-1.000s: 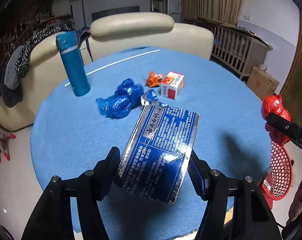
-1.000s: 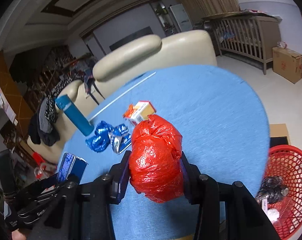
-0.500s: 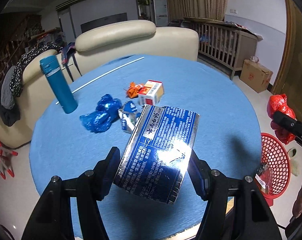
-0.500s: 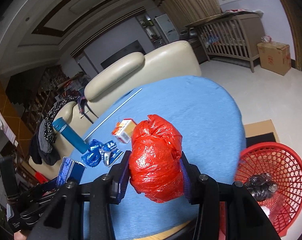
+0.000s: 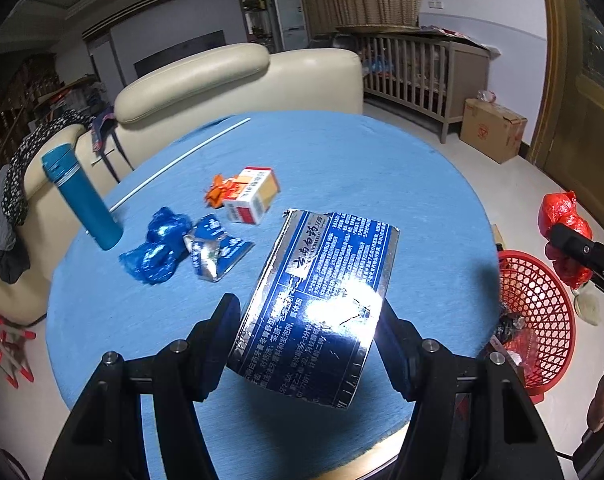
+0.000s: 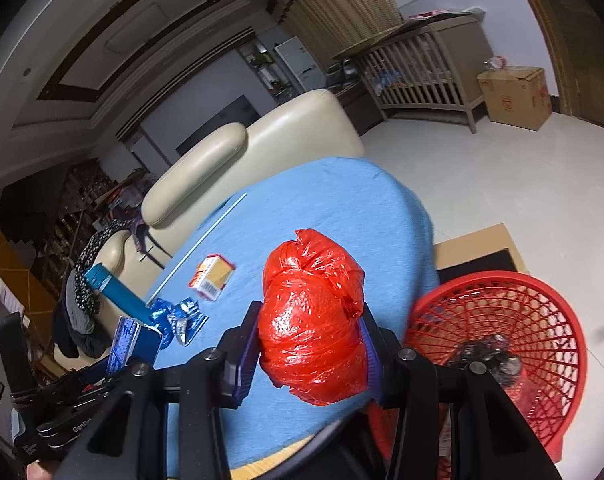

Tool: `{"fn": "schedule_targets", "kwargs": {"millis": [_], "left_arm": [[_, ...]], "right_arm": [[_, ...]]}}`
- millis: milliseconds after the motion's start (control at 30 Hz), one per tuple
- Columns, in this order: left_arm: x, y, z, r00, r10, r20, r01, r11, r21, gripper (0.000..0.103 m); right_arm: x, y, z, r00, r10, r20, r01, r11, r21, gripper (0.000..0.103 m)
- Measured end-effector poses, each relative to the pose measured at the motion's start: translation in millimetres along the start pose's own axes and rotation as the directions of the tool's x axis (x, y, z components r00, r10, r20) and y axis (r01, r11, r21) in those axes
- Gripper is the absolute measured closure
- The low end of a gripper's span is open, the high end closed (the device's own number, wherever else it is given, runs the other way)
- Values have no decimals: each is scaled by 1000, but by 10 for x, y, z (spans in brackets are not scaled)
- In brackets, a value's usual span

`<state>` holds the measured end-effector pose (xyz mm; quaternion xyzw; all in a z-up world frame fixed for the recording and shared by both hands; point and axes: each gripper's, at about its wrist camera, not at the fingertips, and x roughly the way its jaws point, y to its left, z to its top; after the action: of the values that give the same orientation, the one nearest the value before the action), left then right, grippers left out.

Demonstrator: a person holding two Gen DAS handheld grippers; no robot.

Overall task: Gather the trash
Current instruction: 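Carry the red bag into the red basket and open the right gripper while the left holds the blue carton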

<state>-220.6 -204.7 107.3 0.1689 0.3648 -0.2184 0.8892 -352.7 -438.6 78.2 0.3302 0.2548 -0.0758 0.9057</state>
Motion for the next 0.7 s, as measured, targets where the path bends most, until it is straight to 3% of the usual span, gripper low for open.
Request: {"fn": "schedule_targets", "kwargs": {"millis": [300,700], "left_arm": [[65,-400,77,999,-41,-4,41,997,68,36],[110,-1043,159,995,-103,-16,104,979,173,36]], "right_arm": [[-144,-500,52,997,-80,11,79,995,62,56],[-41,-1224,-144,973,-205,-103,216,970,114,56]]}}
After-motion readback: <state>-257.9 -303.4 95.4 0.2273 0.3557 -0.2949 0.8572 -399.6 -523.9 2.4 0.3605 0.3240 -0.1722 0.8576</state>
